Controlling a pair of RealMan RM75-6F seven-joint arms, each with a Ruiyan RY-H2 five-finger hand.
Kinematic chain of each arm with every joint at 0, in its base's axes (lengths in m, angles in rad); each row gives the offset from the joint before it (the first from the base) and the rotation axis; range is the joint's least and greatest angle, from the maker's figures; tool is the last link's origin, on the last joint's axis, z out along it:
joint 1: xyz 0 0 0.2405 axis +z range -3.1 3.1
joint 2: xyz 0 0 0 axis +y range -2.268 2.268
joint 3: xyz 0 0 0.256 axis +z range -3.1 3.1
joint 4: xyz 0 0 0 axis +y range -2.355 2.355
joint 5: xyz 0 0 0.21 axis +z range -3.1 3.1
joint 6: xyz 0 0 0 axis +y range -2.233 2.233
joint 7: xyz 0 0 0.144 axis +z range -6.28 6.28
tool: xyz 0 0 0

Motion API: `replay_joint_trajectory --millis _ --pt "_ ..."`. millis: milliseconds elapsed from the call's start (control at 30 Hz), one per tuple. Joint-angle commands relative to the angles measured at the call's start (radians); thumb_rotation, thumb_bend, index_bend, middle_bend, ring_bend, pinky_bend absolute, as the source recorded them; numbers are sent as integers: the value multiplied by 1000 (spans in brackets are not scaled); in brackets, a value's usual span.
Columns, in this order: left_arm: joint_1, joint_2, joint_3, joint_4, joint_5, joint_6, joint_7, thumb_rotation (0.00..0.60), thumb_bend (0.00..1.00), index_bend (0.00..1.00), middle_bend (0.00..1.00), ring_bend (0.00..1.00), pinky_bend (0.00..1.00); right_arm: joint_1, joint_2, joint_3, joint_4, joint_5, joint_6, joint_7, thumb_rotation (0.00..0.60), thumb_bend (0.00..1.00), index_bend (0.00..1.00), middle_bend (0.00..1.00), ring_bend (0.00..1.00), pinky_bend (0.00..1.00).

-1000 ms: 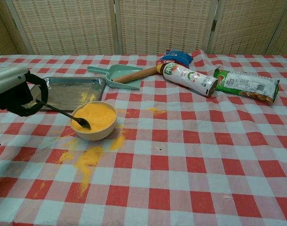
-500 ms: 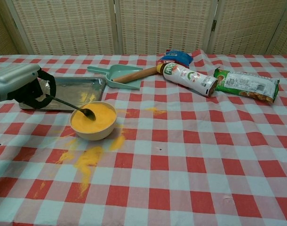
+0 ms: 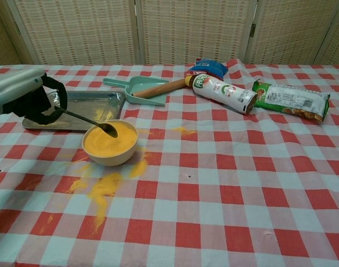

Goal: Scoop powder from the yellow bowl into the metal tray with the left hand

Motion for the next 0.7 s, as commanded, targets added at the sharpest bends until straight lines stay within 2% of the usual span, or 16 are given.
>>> replay_joint_trajectory --millis 33,200,367,700 --pt "11 13 18 -21 -2 -13 -1 600 665 904 1000 1000 1000 -2 2 -1 -1 -3 5 4 600 39 0 0 0 0" --pt "16 13 38 -23 -6 -30 5 600 665 904 1000 1000 1000 -3 3 -4 0 -8 5 6 600 39 0 0 0 0" --pt "10 2 34 -8 -15 -40 7 600 665 904 1000 1000 1000 -2 3 -4 0 -8 4 5 600 39 0 0 0 0" --pt "-36 -69 -18 140 -66 -90 -16 600 666 904 1000 1000 1000 0 1 5 0 11 -1 3 600 39 0 0 0 0"
